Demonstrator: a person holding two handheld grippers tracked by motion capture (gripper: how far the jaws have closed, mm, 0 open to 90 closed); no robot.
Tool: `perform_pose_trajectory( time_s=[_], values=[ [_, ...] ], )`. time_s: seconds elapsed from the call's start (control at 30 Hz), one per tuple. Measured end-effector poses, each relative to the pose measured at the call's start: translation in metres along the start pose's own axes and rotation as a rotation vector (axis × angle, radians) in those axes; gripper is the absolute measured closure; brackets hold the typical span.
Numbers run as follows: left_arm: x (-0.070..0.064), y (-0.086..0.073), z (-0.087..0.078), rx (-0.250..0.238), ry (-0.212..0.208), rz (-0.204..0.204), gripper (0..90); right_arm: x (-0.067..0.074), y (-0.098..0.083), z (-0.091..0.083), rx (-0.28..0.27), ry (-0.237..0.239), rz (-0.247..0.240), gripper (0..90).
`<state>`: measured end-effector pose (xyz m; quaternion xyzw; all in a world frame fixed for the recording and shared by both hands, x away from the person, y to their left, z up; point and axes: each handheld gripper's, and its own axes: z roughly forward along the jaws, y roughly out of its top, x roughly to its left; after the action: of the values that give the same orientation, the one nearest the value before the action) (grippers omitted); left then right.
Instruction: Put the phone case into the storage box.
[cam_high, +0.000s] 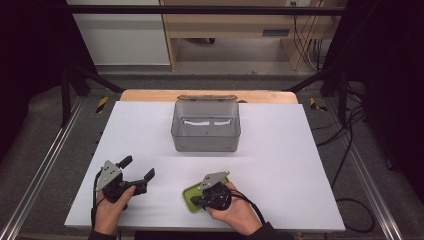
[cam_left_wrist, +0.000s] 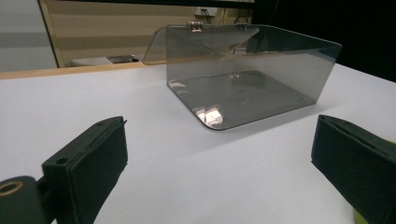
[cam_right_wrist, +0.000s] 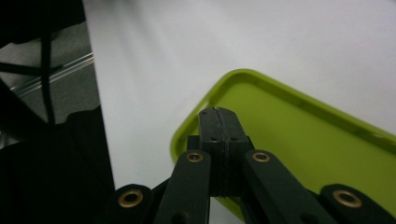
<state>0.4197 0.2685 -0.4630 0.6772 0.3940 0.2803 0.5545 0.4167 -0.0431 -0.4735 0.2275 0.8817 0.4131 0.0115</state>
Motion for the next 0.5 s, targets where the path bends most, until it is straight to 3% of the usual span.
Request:
perform_pose_trajectory(
  time_s=[0.13, 0.27, 0.3, 0.33, 0.37, 0.4, 0.5],
  values=[
    [-0.009, 0.000, 0.004, 0.013, -0.022, 0.014, 3.5, -0.005, -0.003, -0.015, -0.042, -0.071, -0.007, 90.0],
    [-0.020, -0.001, 0.009, 0.031, -0.041, 0.033, 3.5, -0.012, -0.008, -0.032, -0.104, -0.117, 0.023, 90.0],
    [-0.022, -0.001, 0.010, 0.038, -0.041, 0.043, 3.7, -0.016, -0.012, -0.040, -0.128, -0.153, 0.026, 90.0],
    [-0.030, -0.002, 0.014, 0.051, -0.054, 0.061, 4.2, -0.022, -0.018, -0.051, -0.151, -0.228, 0.016, 87.6],
    [-0.030, -0.002, 0.014, 0.051, -0.054, 0.061, 4.1, -0.022, -0.018, -0.051, -0.151, -0.228, 0.016, 87.6],
    [-0.038, -0.002, 0.018, 0.060, -0.068, 0.073, 4.1, -0.028, -0.025, -0.062, -0.184, -0.268, 0.045, 85.1],
    [-0.050, -0.003, 0.023, 0.093, -0.095, 0.103, 3.8, -0.035, -0.036, -0.079, -0.225, -0.336, 0.054, 75.0]
  ],
)
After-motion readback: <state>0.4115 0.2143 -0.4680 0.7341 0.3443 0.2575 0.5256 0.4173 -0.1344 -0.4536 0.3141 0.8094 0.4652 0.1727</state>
